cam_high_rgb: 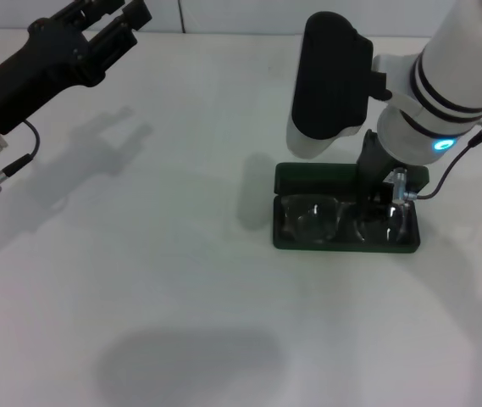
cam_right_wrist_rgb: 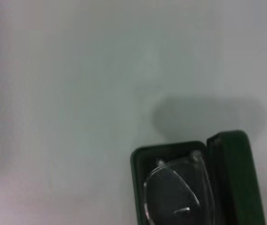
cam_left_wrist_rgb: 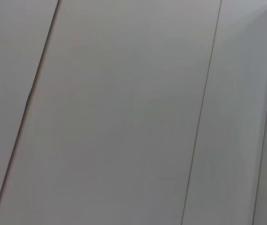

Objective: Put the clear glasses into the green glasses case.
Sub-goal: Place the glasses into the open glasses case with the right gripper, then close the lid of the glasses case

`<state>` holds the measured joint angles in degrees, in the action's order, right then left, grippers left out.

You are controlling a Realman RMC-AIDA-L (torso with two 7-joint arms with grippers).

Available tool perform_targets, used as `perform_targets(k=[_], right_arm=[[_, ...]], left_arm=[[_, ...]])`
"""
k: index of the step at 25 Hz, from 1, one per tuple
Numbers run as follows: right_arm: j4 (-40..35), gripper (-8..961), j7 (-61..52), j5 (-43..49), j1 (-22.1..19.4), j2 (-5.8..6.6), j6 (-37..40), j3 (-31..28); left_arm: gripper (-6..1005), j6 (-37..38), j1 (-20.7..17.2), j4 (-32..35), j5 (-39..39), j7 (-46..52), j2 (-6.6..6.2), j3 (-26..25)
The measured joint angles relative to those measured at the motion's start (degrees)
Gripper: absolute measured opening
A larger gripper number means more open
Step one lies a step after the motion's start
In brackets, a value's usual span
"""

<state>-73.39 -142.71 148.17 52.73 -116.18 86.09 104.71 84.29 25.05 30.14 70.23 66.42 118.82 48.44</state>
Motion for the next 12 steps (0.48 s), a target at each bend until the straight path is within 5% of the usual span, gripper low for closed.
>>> perform_targets(k=[12], right_arm=[[-11.5, 301, 0.8, 1.9, -9.6, 0.19, -8.1, -1.0]], left_arm=[[681, 0.0, -0.6, 0.0, 0.0, -0.1, -0.32, -0.1]])
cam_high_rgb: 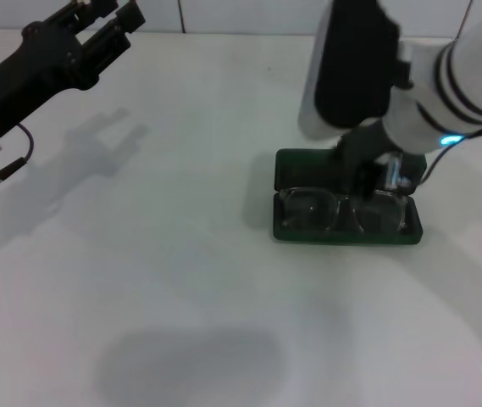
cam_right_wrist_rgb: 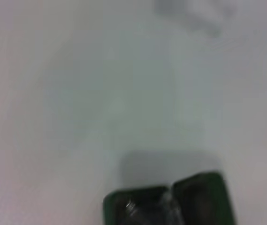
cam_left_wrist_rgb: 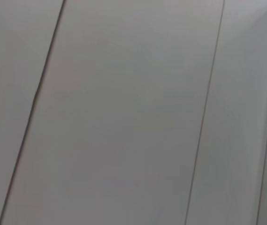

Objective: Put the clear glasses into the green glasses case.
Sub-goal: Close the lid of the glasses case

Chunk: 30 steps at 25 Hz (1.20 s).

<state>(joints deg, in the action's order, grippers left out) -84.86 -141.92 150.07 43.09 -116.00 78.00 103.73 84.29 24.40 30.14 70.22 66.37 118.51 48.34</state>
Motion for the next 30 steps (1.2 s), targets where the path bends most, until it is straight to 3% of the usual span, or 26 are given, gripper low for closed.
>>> perform_targets(k=[3, 10, 13, 14, 17, 20, 25, 30], right_arm=[[-3.0, 301, 1.5, -1.0, -2.9, -0.01, -1.4, -2.1], [-4.9, 302, 2.2, -3.2, -5.5, 0.01, -1.4, -2.8], [-8.7, 303, 2.2, -3.3, -9.5, 0.08, -4.1, -3.4], [-8.7, 303, 2.2, -3.3, -9.5, 0.08, -4.1, -3.4], [-11.7, 303, 3.1, -3.8, -14.6, 0.08, -9.0, -3.7], [-12.2, 304, 6.7, -8.9, -20.0, 0.10, -14.7, -4.9], [-10.5, 305, 17.6, -22.9, -28.0, 0.27, -16.6, -11.4], [-4.5, 305, 30.0, -38.6, -31.5, 0.46, -15.1, -19.8]], left_arm=[[682, 0.0, -0.3, 0.0, 0.0, 0.0, -0.11, 0.0], [684, 0.0, -0.3, 0.0, 0.2, 0.1, -0.47, 0.2], [684, -0.1, -0.3, 0.0, 0.9, 0.3, -0.47, 0.2], [685, -1.2, -0.3, -0.1, 3.0, 0.4, -0.05, 0.3], [685, -3.7, -0.3, -0.4, 5.6, 0.4, 0.55, 0.3], [686, -6.6, 0.8, -1.7, 9.1, 0.8, 0.78, 0.3], [687, -8.1, 3.5, -2.8, 12.3, 1.2, 0.91, 0.3], [688, -8.1, 4.0, -2.6, 12.2, 1.2, 0.90, 0.2]])
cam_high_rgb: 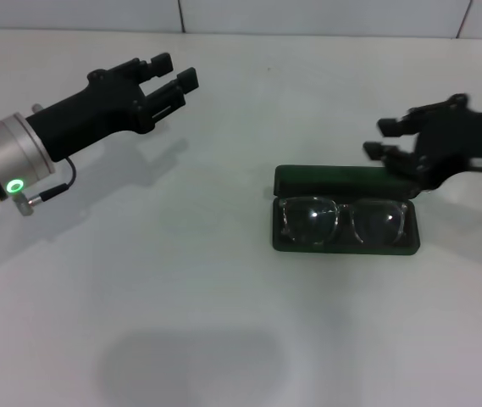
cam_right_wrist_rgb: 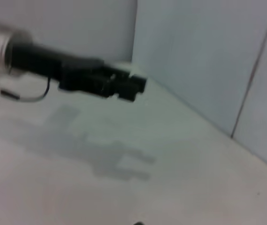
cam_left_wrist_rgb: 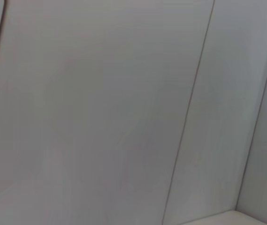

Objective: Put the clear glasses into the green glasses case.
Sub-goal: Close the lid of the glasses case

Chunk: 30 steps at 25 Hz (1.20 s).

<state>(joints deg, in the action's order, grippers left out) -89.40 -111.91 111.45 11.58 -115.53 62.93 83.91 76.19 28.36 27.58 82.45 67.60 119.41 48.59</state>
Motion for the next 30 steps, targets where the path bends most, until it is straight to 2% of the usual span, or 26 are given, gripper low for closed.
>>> perform_targets(k=[4, 8, 12, 14, 17, 21, 25, 30], right_arm=[[5.7, 306, 7.4, -9.0, -0.2, 0.05, 2.5, -6.3], [14.6, 307, 18.2, -20.8, 0.0, 0.05, 7.1, -13.7], [31.5, 307, 33.0, -34.1, 1.9, 0.06, 18.0, -24.5], [42.3, 307, 41.6, -36.8, 4.1, 0.18, 25.4, -32.6], [54.1, 308, 50.7, -36.9, 6.0, 0.44, 32.0, -41.6], [62.4, 308, 58.9, -37.1, 5.0, 0.39, 35.7, -48.7], [66.9, 309, 62.5, -37.3, 3.8, 0.22, 35.8, -51.6], [70.5, 310, 66.7, -37.9, 3.5, 0.21, 35.5, -52.0]], left_arm=[[689, 0.0, 0.0, 0.2, -0.3, 0.0, -0.11, -0.2], [690, -0.1, 0.2, 0.3, -0.3, 0.0, -0.21, -0.2], [691, -0.1, 1.2, 0.3, -0.3, 0.0, -0.09, -0.2], [692, -0.4, 2.0, 0.2, 0.0, 0.0, -0.03, 0.0], [693, -1.5, 3.1, 0.0, 1.5, 1.5, -0.03, 0.1], [694, -4.2, 5.4, -0.2, 5.0, 4.8, 0.12, 0.9], [694, -11.3, 9.2, -1.5, 5.9, 9.6, 0.36, 9.3], [696, -18.1, 16.3, -7.1, 2.9, 11.3, 1.02, 19.2]])
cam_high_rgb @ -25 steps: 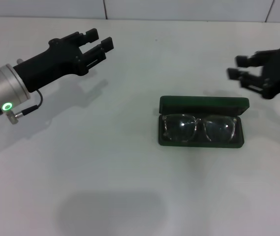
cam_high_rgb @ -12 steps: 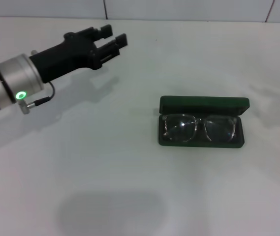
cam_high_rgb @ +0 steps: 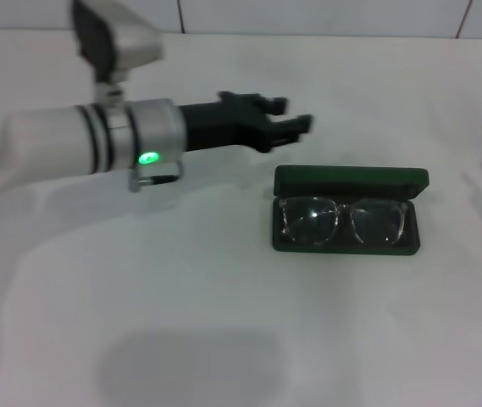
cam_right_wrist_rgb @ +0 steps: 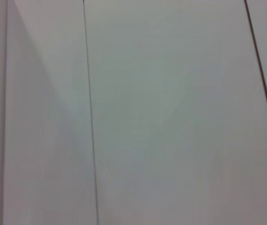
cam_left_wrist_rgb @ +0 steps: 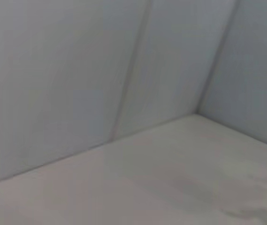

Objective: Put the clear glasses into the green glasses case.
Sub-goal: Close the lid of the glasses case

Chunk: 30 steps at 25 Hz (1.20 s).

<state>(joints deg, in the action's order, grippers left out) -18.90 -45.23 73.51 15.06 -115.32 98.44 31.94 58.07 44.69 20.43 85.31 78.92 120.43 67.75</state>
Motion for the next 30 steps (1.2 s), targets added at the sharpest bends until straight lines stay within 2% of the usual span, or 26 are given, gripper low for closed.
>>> perform_targets(k=[5, 10, 14, 18, 23, 30], right_arm=[[1.1, 311, 1.2, -0.3, 0.0, -0.06, -0.3, -0.6], [1.2, 311, 1.3, -0.3, 0.1, -0.07, -0.7, -0.7], [1.2, 312, 1.4, 0.0, 0.4, -0.07, -0.8, -0.7], [1.3, 313, 1.4, 0.0, 0.3, -0.02, -1.4, -0.7], [1.3, 313, 1.4, 0.0, 0.6, 0.01, -2.2, -0.4], [1.3, 314, 1.4, 0.1, 0.7, 0.02, -2.9, -0.4]], left_arm=[[697, -1.3, 3.2, -1.3, -6.4, 1.4, 0.09, 9.5], [698, -3.3, 5.9, -0.6, -7.7, 7.2, 0.16, 17.7], [699, -3.3, 6.2, -0.4, -8.3, 8.2, 0.31, 19.6], [700, -0.3, 5.4, 1.4, -11.0, 8.3, 0.07, 22.6], [806, 1.0, 4.6, 3.3, -10.9, 9.2, -0.04, 24.4], [805, 0.8, 4.4, 3.9, -11.4, 9.2, 0.27, 28.4]])
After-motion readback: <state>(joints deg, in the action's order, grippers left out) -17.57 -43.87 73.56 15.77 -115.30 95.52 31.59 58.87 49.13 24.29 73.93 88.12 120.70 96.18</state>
